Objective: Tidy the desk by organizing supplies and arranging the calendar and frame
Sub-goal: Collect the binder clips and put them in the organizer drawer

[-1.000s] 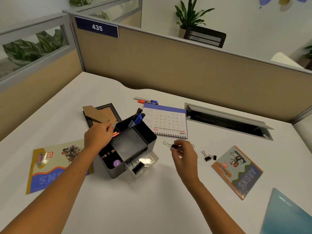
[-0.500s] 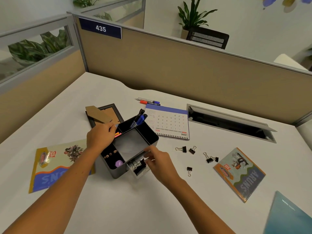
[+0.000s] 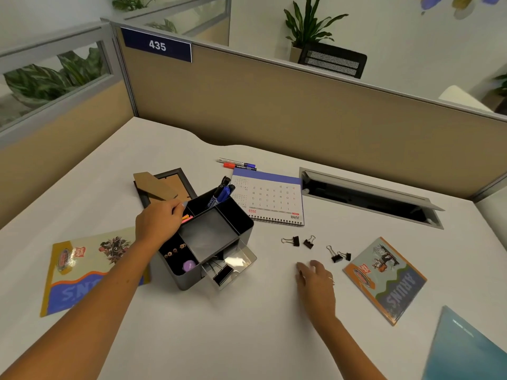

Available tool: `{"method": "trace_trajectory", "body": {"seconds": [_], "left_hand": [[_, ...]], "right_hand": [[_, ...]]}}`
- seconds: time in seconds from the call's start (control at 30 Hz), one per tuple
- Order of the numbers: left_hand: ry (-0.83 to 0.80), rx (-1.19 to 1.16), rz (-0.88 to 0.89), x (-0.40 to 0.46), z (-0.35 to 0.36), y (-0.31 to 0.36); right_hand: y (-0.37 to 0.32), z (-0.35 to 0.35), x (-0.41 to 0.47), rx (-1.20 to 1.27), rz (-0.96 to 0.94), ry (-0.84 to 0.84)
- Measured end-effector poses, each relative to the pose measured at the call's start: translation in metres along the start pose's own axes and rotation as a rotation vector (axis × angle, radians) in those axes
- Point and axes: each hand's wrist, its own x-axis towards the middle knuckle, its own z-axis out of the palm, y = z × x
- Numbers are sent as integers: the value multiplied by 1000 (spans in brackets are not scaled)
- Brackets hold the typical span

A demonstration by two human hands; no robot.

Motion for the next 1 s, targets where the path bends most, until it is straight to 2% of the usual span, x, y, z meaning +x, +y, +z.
{"method": "trace_trajectory", "body": {"seconds": [0.07, 0.2, 0.43, 0.5, 0.57, 0.7, 0.8, 0.9, 1.0], "left_hand": [[5, -1, -2, 0, 0, 0], [-5, 6, -9, 0, -1, 1], [-8, 13, -7, 0, -2, 1], [-9, 19, -14, -1, -3, 3], [-3, 14, -13, -1, -3, 4], [-5, 4, -12, -1, -2, 3], [-5, 3, -16, -1, -3, 3], [1, 3, -22, -1, -3, 2], [4, 7, -25, -1, -2, 4]], "right_hand": [[2, 1, -4, -1, -44, -18], [-8, -8, 2, -12, -185, 50], [-84, -42, -8, 388, -284, 166], [-105, -50, -14, 527, -296, 150], [-121, -52, -19, 600, -341, 64], [-131, -35, -22, 319, -481, -128], [-128, -24, -22, 227, -511, -166], [-122, -24, -16, 344, -514, -87], [-104, -25, 4, 464, -378, 96]]}}
